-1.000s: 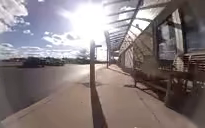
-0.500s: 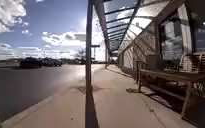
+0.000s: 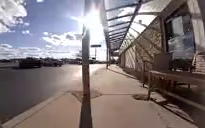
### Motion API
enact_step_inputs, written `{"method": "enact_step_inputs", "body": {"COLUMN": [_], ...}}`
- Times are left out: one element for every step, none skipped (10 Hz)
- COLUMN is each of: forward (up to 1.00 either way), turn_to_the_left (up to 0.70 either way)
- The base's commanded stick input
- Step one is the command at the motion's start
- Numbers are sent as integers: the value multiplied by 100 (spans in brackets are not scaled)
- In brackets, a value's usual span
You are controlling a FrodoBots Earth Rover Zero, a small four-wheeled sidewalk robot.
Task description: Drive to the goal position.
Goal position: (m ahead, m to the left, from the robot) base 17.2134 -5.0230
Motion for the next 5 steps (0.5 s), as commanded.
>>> {"method": "enact_step_inputs", "body": {"forward": [85,85,85,85,85], "turn_to_the_left": [0,0,-27,-27,0]}}
